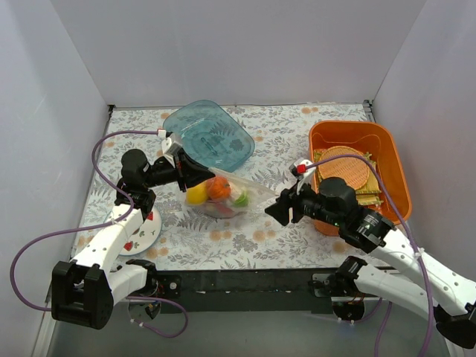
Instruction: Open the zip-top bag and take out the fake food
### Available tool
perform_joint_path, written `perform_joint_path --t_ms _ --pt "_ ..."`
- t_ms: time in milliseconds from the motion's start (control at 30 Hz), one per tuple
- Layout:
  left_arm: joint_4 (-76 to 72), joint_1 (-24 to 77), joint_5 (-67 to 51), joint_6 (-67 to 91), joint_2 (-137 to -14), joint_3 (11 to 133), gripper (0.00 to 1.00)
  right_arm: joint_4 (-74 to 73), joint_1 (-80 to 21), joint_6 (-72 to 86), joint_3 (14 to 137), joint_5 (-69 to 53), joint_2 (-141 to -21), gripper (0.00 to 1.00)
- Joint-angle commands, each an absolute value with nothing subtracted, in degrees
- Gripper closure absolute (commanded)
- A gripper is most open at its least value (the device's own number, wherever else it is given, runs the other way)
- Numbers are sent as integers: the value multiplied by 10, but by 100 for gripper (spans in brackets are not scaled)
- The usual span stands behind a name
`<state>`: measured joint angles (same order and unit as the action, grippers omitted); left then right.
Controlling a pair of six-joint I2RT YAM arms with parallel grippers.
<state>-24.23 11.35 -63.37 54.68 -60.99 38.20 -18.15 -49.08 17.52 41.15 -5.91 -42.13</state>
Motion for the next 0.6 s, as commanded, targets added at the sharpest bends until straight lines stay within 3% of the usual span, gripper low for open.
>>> perform_joint_path --t_ms 0,167,567 --pt "-268 110 -669 548 -598 385 100 -142 -490 138 485 -3 -454 39" --pt "-267 110 -679 548 -595 384 100 -116 -488 75 561 10 -548 44" --pt "-272 111 -680 549 -593 374 100 -77 -475 32 634 -114 -681 47"
